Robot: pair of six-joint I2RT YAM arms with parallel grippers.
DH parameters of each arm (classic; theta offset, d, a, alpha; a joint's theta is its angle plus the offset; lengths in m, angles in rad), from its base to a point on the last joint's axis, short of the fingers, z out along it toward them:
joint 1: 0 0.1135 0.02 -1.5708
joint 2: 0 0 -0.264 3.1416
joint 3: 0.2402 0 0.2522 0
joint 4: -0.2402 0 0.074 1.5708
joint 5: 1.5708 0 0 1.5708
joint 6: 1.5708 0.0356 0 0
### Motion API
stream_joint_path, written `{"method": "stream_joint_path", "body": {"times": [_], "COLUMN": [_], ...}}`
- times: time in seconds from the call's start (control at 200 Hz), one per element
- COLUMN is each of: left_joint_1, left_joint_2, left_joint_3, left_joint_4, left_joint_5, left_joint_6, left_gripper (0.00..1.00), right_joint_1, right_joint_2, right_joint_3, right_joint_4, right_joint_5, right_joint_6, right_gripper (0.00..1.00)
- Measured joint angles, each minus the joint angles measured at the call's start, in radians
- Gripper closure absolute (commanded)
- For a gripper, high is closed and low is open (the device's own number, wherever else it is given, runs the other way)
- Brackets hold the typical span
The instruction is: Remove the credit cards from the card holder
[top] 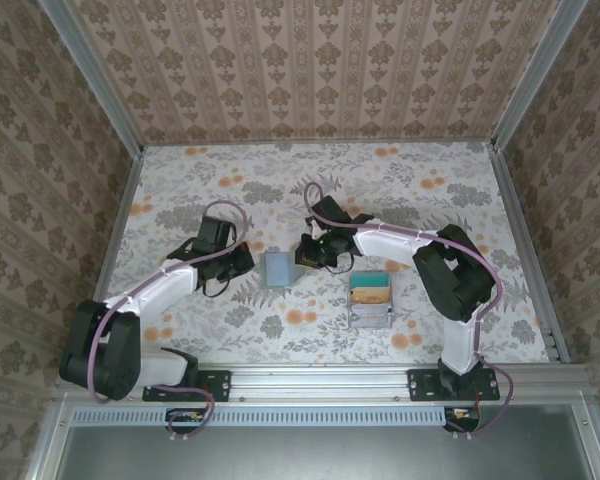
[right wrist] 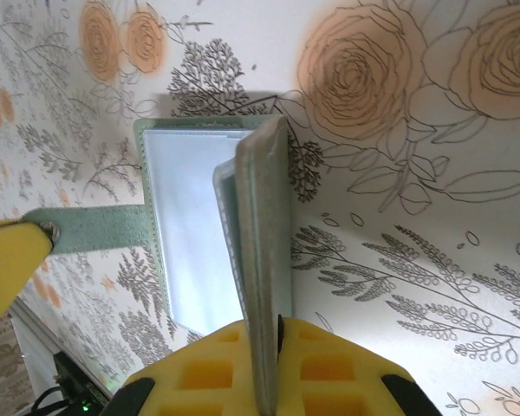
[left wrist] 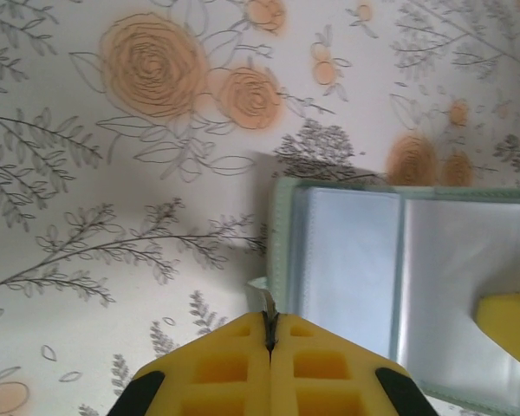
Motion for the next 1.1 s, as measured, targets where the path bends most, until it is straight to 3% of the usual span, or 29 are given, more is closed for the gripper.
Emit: {"method": "stream_joint_path", "body": {"times": [0.04, 0.165, 0.265, 0.49, 0.66, 0.865, 1.03, 1.1], "left_joint_1": [0.008, 0.028, 0.034, 0.040, 0.030, -0.082, -0.130, -0.130], "left_joint_2": [0.024, 0.095, 0.105, -0.043, -0.161, -0.170, -0.097, -0.075], "left_joint_3": [0.000, 0.000, 0.007, 0.094, 0.121, 0.092, 0.057, 0.042], "left_joint_4": [0.002, 0.000, -0.033, -0.137, -0.152, -0.109, -0.077, -0.073], "left_joint_5": [0.000, 0.000, -0.014, -0.033, -0.002, 0.042, 0.058, 0.059], "left_joint_6": [0.009, 0.042, 0.062, 0.093, 0.070, -0.008, -0.035, -0.035], "left_gripper": [0.93, 0.38, 0.21, 0.21, 0.28, 0.50, 0.54, 0.53], "right_joint_1": [-0.001, -0.006, -0.011, -0.011, -0.011, -0.011, -0.011, -0.011], "right_joint_2": [0.000, 0.001, 0.006, 0.010, 0.010, 0.002, -0.011, -0.011], "right_joint_3": [-0.008, -0.035, -0.044, -0.044, -0.033, 0.004, 0.005, 0.005], "right_joint_4": [0.001, 0.010, 0.018, 0.019, -0.018, -0.092, -0.134, -0.142], "right_joint_5": [0.001, 0.002, 0.003, 0.013, 0.031, 0.066, 0.079, 0.084], "right_joint_6": [0.000, 0.001, 0.001, 0.002, -0.030, -0.100, -0.130, -0.127], "right_gripper": [0.99, 0.98, 0.93, 0.66, 0.64, 0.80, 1.00, 1.00]}}
